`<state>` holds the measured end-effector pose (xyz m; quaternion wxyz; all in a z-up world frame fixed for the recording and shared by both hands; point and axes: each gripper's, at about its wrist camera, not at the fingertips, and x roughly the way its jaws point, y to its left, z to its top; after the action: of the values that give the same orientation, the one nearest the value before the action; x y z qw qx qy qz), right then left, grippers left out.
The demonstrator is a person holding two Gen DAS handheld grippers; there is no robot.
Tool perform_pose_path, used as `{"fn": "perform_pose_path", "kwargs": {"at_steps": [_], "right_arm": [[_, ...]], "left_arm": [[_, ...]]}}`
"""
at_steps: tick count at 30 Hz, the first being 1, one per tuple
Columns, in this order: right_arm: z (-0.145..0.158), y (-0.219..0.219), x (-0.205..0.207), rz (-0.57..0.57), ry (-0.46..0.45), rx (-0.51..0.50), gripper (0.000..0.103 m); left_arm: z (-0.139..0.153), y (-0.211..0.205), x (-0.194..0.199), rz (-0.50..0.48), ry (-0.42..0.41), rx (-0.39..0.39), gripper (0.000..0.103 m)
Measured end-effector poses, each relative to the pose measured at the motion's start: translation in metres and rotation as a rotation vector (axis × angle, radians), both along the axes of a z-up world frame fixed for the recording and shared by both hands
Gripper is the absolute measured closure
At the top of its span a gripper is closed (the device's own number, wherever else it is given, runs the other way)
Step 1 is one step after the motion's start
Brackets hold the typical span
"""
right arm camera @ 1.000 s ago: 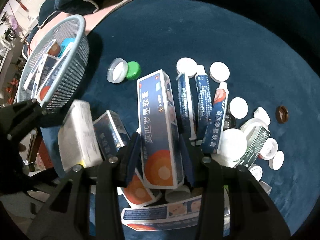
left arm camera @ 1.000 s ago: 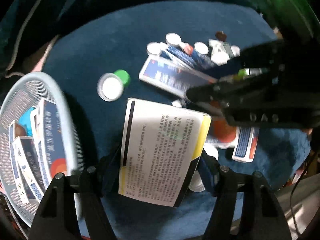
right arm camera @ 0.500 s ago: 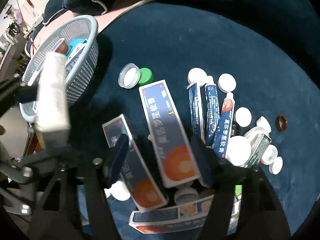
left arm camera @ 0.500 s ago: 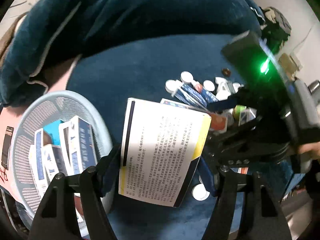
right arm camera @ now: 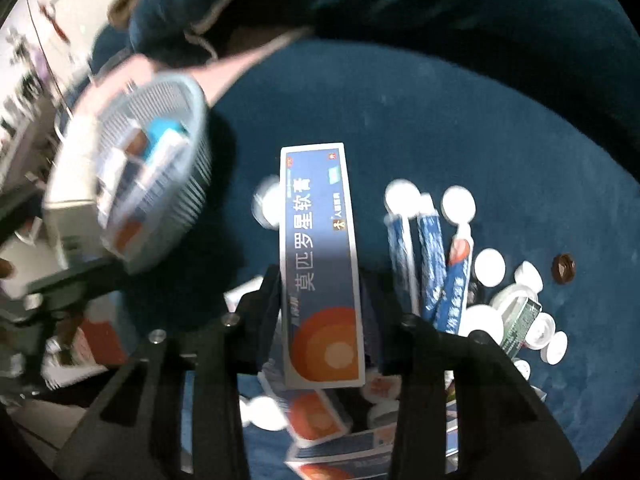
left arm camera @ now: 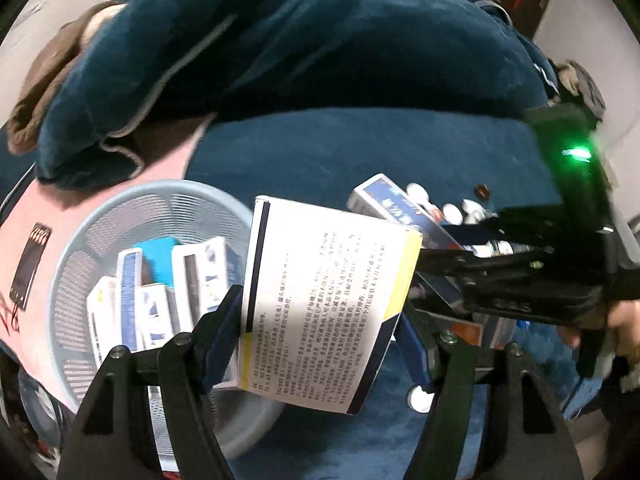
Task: Organize objects
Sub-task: 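Carry both boxes over the blue basket and open both tools to drop them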
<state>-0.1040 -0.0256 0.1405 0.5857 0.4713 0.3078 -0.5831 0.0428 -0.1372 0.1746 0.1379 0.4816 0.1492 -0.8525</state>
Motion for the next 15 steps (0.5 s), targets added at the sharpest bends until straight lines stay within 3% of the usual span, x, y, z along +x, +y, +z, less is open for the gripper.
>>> {"fn": "perform_pose_path", "kwargs": {"at_steps": [11,15], "right_arm": [[0.048,-0.017,0.051,-0.039,-0.168,-0.144,0.065],[0.055,-0.03,0.072,-0.05,-0.227,-0.183,0.065]], "left_arm": [[0.044,-0.079,0.051,0.267,0.038,-0.099,0.031],[0.049,-0.101,0.066,0.331,0.012,-0.137,0.031]]}}
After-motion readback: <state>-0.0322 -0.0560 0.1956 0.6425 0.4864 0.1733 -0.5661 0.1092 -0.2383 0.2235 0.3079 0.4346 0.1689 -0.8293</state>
